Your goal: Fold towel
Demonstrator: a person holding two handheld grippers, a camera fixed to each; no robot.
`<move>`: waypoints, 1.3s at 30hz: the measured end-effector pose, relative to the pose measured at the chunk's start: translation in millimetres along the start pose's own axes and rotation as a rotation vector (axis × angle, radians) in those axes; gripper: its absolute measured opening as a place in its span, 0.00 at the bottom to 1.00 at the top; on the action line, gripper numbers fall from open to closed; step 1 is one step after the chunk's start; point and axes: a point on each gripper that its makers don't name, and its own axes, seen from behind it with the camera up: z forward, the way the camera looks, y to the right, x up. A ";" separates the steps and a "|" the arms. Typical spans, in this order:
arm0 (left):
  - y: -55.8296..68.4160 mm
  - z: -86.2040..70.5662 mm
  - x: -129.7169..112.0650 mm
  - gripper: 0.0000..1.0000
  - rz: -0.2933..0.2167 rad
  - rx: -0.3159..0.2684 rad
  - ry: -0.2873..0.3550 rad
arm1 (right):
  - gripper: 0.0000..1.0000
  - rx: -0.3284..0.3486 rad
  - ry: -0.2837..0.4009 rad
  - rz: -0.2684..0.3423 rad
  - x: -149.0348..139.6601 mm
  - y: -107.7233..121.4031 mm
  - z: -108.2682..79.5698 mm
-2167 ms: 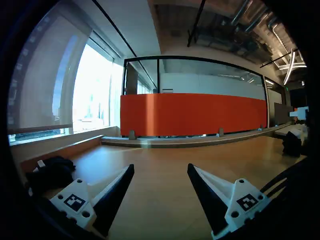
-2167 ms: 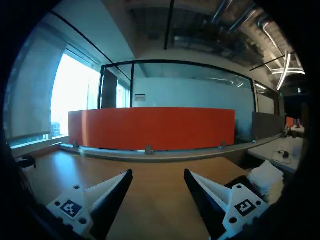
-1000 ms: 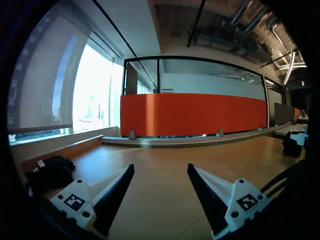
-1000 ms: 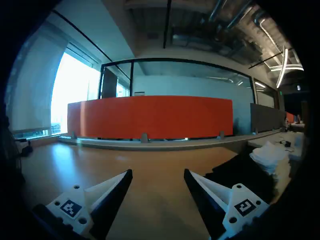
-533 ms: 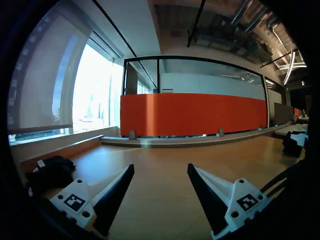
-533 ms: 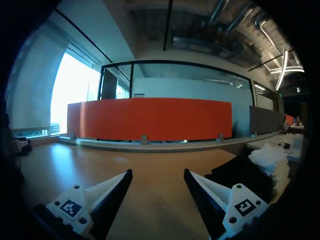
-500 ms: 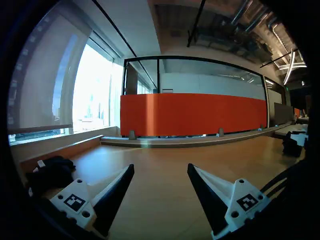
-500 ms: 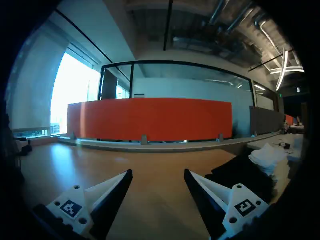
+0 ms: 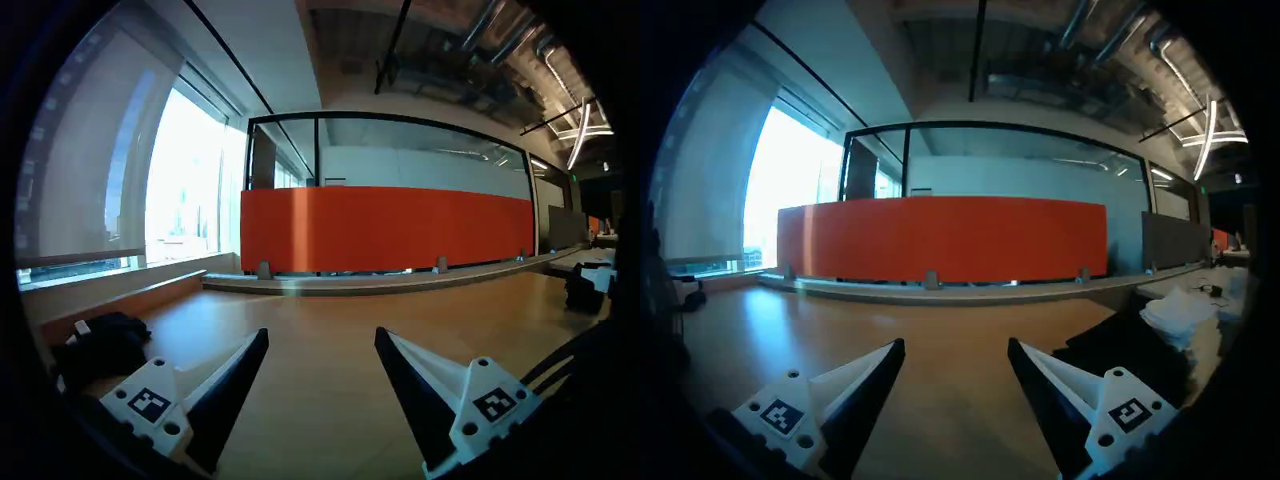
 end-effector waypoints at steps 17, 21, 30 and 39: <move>-0.7 0.7 0.0 0.99 0.000 0.000 0.000 | 1.00 0.000 0.000 0.000 -0.2 -0.2 0.6; -0.8 1.1 -0.4 0.99 0.000 0.000 0.000 | 1.00 0.000 0.000 0.000 -0.8 -0.2 1.0; -0.6 1.6 -2.8 0.99 0.000 0.000 0.001 | 1.00 0.000 0.001 0.000 -1.1 -0.5 1.0; 0.2 3.2 -7.0 0.99 -0.001 0.000 0.002 | 1.00 -0.001 0.001 0.000 -1.3 0.1 0.9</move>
